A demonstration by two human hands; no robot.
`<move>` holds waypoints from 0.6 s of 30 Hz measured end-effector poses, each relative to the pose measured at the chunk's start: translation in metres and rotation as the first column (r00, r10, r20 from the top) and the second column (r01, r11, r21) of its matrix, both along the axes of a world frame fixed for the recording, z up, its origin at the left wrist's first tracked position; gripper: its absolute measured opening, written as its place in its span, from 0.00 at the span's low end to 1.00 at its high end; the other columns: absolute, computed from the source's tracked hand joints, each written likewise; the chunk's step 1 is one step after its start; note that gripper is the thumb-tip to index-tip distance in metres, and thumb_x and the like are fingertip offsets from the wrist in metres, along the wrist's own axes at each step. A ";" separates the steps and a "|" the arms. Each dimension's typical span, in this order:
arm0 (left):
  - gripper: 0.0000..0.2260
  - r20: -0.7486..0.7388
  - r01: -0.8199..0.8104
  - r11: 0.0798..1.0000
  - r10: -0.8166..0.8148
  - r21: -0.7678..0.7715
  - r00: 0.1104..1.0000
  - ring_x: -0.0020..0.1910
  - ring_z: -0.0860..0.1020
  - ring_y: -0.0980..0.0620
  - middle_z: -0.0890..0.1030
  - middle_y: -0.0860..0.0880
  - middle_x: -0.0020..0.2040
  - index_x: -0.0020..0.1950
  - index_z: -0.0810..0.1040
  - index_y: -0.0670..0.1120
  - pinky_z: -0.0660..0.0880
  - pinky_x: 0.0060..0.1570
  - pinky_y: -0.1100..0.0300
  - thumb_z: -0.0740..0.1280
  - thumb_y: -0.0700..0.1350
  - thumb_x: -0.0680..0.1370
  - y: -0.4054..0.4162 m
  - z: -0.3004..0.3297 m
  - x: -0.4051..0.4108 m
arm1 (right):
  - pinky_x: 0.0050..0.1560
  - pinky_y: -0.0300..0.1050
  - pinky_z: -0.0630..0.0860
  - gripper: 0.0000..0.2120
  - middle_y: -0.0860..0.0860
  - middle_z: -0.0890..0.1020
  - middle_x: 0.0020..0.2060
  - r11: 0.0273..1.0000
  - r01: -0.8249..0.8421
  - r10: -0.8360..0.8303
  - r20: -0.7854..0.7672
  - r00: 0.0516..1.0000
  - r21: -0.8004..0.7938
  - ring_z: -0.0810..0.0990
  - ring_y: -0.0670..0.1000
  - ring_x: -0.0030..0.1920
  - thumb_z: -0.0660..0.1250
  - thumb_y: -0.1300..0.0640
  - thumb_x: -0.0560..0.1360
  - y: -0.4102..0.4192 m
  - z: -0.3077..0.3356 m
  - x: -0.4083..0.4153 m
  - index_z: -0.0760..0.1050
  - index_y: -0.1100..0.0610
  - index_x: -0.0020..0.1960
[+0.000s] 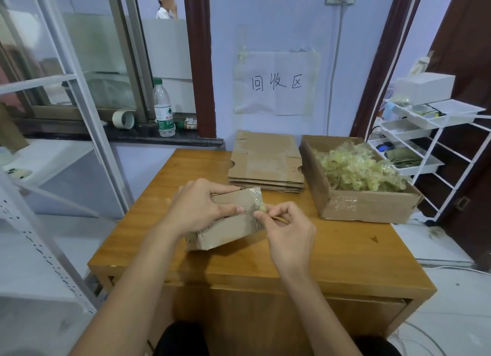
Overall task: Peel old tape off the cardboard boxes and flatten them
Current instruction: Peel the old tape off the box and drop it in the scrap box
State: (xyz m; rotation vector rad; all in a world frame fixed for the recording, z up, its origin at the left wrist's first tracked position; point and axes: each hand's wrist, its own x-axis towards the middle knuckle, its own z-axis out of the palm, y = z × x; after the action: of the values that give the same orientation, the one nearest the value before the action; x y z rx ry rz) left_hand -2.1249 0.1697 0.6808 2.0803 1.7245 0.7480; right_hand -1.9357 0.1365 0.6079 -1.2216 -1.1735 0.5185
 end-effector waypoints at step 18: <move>0.23 -0.011 0.006 1.000 -0.006 0.003 1.000 0.66 0.78 0.54 0.83 0.62 0.63 0.59 0.81 0.73 0.72 0.56 0.55 0.74 0.74 0.65 0.002 -0.002 0.003 | 0.42 0.47 0.78 0.12 0.48 0.81 0.38 0.934 -0.263 0.264 -0.028 0.964 -0.240 0.76 0.46 0.39 0.82 0.50 0.70 0.027 0.003 0.012 0.80 0.53 0.45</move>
State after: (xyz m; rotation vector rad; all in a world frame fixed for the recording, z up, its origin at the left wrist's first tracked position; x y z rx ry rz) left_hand -2.1218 0.1717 0.6785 2.0944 1.7235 0.7385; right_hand -1.9240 0.1633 0.6109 -1.2774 -1.3150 0.8824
